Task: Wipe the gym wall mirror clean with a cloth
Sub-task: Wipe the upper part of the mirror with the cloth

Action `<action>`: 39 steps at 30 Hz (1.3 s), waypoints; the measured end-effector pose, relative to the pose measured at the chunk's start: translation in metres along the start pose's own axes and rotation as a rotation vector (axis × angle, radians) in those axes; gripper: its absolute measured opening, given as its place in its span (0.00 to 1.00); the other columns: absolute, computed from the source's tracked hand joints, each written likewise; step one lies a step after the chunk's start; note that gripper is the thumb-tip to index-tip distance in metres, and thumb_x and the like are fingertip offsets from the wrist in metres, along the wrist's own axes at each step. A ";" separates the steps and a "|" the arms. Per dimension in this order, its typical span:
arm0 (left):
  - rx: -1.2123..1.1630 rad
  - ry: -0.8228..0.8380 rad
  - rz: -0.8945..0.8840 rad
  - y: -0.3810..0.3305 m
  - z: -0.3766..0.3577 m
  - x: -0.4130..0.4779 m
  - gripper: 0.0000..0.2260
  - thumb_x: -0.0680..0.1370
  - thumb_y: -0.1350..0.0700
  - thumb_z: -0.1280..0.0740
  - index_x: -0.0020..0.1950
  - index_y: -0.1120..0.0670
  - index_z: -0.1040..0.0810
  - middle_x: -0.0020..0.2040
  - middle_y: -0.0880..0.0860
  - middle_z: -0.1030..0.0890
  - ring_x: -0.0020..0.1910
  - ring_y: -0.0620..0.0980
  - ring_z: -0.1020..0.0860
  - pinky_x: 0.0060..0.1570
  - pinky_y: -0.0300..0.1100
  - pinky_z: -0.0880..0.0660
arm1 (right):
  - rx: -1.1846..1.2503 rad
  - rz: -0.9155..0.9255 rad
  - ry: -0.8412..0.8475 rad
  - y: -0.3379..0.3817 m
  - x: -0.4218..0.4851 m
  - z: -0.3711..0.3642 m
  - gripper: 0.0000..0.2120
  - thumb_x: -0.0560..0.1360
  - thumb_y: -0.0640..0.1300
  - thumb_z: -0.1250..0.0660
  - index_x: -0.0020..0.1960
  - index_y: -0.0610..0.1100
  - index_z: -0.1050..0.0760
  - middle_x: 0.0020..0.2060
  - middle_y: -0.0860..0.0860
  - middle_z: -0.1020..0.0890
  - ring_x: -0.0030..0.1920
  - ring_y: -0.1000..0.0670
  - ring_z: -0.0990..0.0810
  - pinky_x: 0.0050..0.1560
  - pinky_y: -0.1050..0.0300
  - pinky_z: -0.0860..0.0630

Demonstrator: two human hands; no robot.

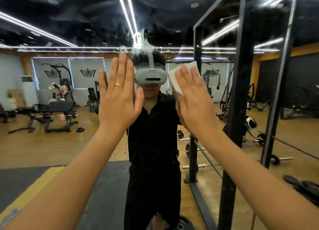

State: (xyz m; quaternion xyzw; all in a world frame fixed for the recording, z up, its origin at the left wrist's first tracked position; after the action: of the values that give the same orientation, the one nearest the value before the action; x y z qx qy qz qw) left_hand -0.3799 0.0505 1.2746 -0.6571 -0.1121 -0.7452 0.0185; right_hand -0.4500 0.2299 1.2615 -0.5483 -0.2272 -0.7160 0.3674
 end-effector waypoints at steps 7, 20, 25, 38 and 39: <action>-0.012 -0.013 -0.001 0.001 0.002 0.000 0.30 0.85 0.50 0.46 0.85 0.60 0.49 0.85 0.59 0.49 0.84 0.56 0.51 0.81 0.59 0.57 | 0.092 -0.142 -0.130 -0.004 0.092 0.033 0.26 0.85 0.44 0.48 0.83 0.43 0.44 0.83 0.47 0.42 0.83 0.43 0.50 0.82 0.39 0.46; -0.033 0.019 -0.005 -0.001 -0.003 -0.001 0.30 0.85 0.49 0.47 0.84 0.60 0.49 0.85 0.59 0.49 0.84 0.56 0.51 0.81 0.61 0.55 | 0.113 -0.020 0.059 0.008 0.013 0.000 0.32 0.84 0.47 0.41 0.84 0.43 0.50 0.84 0.48 0.48 0.84 0.49 0.56 0.83 0.48 0.56; -0.249 -0.001 0.052 -0.005 0.015 0.005 0.27 0.85 0.51 0.49 0.83 0.60 0.43 0.84 0.58 0.44 0.84 0.54 0.48 0.80 0.64 0.51 | 0.296 -0.001 0.235 0.007 0.009 0.004 0.39 0.80 0.40 0.35 0.84 0.44 0.52 0.84 0.52 0.57 0.82 0.54 0.63 0.81 0.52 0.62; -0.290 0.195 -0.223 -0.109 0.013 0.020 0.25 0.85 0.48 0.46 0.76 0.61 0.29 0.76 0.58 0.28 0.79 0.57 0.34 0.80 0.57 0.44 | 0.405 -0.161 -0.068 -0.054 0.004 0.070 0.26 0.82 0.34 0.41 0.79 0.43 0.34 0.77 0.50 0.30 0.77 0.50 0.32 0.78 0.52 0.35; -0.265 0.169 -0.214 -0.112 0.014 0.020 0.25 0.85 0.47 0.45 0.75 0.62 0.27 0.75 0.59 0.26 0.78 0.58 0.32 0.79 0.59 0.42 | 0.301 -0.132 -0.084 -0.061 -0.003 0.069 0.26 0.82 0.35 0.41 0.80 0.42 0.35 0.79 0.49 0.34 0.81 0.49 0.39 0.81 0.48 0.42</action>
State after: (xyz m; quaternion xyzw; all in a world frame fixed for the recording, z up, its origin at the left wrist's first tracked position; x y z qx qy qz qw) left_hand -0.3883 0.1643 1.2801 -0.5730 -0.0804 -0.8038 -0.1382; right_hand -0.4544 0.3190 1.2834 -0.5006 -0.3825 -0.6729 0.3877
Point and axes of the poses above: each hand's wrist, its own x-axis towards the middle knuckle, its own z-axis out of the back of the hand, y = z × x, the point moved 9 cm from there along x, towards the middle knuckle
